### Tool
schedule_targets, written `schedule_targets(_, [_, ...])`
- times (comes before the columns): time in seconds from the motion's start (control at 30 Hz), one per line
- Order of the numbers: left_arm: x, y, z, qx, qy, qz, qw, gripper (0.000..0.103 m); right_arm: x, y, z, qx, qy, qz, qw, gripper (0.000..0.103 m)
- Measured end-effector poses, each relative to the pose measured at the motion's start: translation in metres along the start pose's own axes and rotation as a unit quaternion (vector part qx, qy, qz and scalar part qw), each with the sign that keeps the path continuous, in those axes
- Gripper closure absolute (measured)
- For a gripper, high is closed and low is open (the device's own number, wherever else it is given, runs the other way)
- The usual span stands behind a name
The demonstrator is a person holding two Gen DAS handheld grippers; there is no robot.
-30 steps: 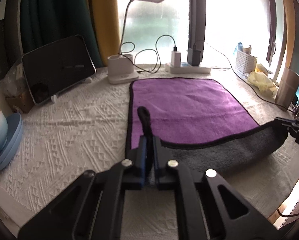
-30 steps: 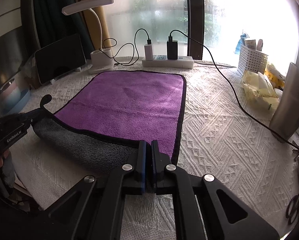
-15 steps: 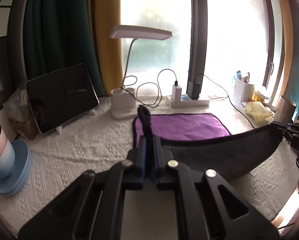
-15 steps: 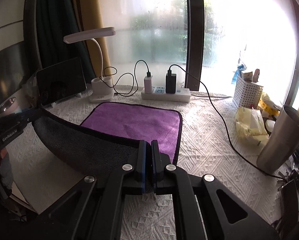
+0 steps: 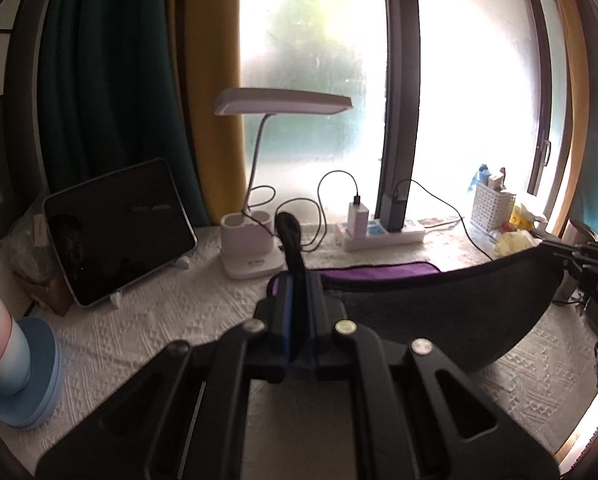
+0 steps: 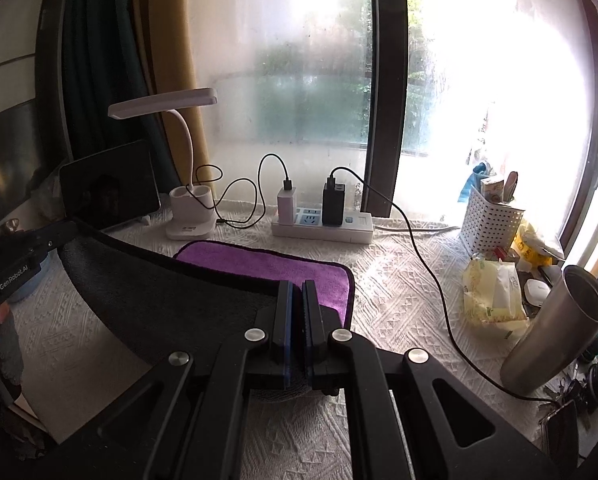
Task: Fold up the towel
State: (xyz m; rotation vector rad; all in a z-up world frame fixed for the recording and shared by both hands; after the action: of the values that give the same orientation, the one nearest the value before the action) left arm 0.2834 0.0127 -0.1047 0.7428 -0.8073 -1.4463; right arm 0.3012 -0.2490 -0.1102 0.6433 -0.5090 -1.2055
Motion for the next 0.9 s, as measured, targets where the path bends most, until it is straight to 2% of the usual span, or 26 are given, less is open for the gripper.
schedule_targets(0.37, [0.002, 0.032, -0.014, 0.022, 0.003, 0.001, 0.9998, 0.097, 0.010, 0.034, -0.020, 0.014, -0.008, 0.001, 1.000, 0.098])
schedule_targets(0.9, [-0.008, 0.059, -0.061, 0.014, 0.004, 0.010, 0.9998, 0.097, 0.024, 0.069, -0.058, 0.017, -0.019, 0.006, 1.000, 0.098])
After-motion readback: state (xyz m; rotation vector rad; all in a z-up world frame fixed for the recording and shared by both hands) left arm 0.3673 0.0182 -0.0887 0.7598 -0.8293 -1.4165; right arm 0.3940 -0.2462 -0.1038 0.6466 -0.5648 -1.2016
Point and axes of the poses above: each gripper's, at about its wrist camera, not at the fingertips, and z roughly against the way its jaws point, x to its right, y to its top, the point moved 1 cm from there along -z, roughly the way its jaws point, and after that the axes turned 7 degrees about -x, right-handed, at the moved point
